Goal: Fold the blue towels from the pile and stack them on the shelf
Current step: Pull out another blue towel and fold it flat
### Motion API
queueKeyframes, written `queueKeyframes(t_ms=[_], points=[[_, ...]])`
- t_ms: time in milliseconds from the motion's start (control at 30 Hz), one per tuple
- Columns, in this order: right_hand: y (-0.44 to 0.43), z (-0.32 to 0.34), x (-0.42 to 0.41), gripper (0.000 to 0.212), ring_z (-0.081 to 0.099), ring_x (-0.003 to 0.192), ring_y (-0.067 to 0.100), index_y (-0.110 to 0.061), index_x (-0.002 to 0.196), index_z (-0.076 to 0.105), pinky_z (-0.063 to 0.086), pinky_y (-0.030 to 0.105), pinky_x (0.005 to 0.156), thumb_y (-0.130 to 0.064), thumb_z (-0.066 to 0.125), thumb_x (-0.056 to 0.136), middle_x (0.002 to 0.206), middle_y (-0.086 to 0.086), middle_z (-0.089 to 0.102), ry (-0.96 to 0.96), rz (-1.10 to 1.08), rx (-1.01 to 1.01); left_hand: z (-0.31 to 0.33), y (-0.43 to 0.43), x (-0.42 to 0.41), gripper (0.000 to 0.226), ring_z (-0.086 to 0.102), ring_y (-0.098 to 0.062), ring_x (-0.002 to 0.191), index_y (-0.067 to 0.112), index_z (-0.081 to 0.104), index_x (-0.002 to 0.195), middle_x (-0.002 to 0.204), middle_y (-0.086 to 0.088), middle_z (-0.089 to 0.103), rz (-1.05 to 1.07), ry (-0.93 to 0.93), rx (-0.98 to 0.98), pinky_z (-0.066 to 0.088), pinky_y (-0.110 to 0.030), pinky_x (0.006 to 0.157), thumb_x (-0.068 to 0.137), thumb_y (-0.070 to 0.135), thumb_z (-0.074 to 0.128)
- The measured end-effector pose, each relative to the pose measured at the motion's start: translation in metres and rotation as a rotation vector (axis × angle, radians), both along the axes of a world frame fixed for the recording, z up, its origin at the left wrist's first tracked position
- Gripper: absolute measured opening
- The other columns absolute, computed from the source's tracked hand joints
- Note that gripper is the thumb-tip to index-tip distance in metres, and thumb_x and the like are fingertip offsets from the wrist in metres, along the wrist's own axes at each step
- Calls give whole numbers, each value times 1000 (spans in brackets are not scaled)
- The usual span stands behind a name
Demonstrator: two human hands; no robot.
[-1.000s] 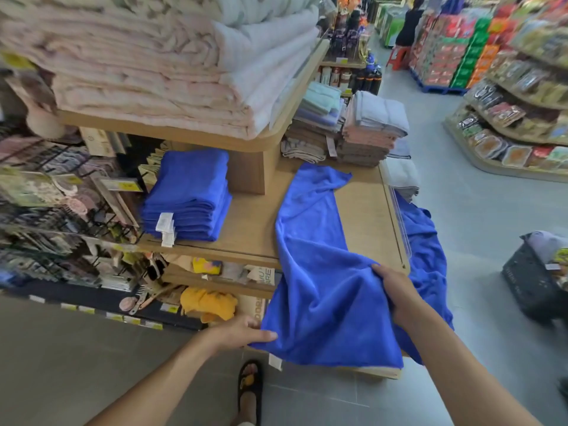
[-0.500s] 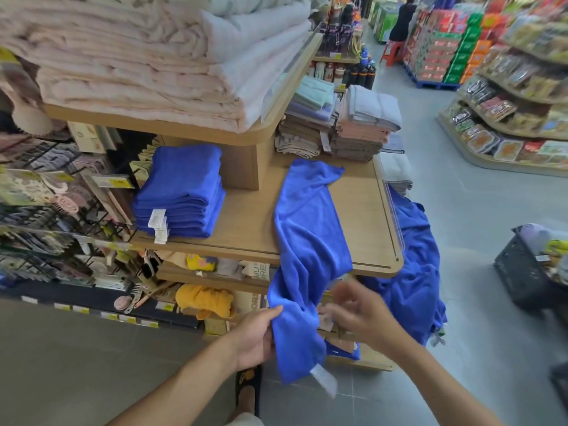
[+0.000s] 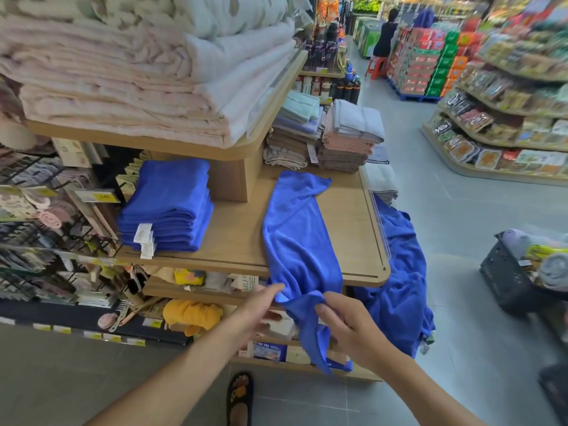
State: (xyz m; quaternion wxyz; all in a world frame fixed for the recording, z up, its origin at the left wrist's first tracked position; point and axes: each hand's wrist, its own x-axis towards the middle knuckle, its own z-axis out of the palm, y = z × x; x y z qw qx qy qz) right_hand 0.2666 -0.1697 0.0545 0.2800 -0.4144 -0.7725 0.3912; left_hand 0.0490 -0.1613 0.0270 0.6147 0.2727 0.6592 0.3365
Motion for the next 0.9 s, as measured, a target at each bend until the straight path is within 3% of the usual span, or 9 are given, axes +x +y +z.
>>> queueKeyframes(t_ms=[100,200,267,400,533,633,767,833,900], points=[[6,12,-1,37,42,70,19,-9,83,55,34,40,64,-40,48,102,74,15,47,226,-85,-173,13,51,-18,38,67,-23,94,14,57,113,97,0,67,131,491,241,54,-37,85,92,45,62],[8,20,-1,32,49,74,14,-11,85,61,41,26,67,-30,48,106,75,3,53,327,-119,-242,25,105,-38,41,65,-26,107,18,58,121,112,1,68,-2,724,257,51,-37,92,92,47,60],[7,23,-4,36,49,75,17,-5,86,60,41,30,69,-33,48,105,75,11,52,325,-133,-256,25,135,-48,46,63,-29,114,14,62,122,123,-7,67,-59,816,211,49,-36,93,93,49,59],[4,24,-10,49,42,77,23,8,91,53,35,41,73,-39,49,102,77,22,46,305,-138,-273,20,179,-56,26,63,-33,112,17,56,81,123,-18,68,-33,740,245,48,-38,93,95,38,64],[4,25,-13,50,40,79,21,7,92,53,32,39,73,-41,50,102,81,8,44,282,-172,-327,14,219,-54,29,63,-35,115,7,66,102,116,-17,67,39,648,276,48,-39,96,93,33,69],[10,20,-12,42,42,82,20,11,94,54,35,37,76,-29,49,107,84,7,47,285,-203,-357,12,247,-50,50,65,-34,114,-4,63,124,125,-20,67,49,568,206,54,-42,96,89,30,74],[18,12,-7,35,44,85,23,18,95,52,36,40,79,-14,47,108,85,10,48,308,-289,-410,23,281,-39,31,69,-28,96,-2,70,110,108,-19,72,100,384,227,57,-43,81,84,14,66],[22,12,-4,31,47,85,23,17,97,56,39,40,80,-11,47,108,86,10,51,322,-338,-426,42,296,-18,25,64,-22,87,10,75,99,95,-15,71,81,483,400,51,-38,74,82,20,59],[27,12,-4,28,50,85,22,12,98,60,41,40,80,-11,47,108,85,9,55,345,-388,-440,59,299,17,28,65,-24,92,18,77,106,103,-7,74,-41,639,625,50,-34,80,86,20,57]])
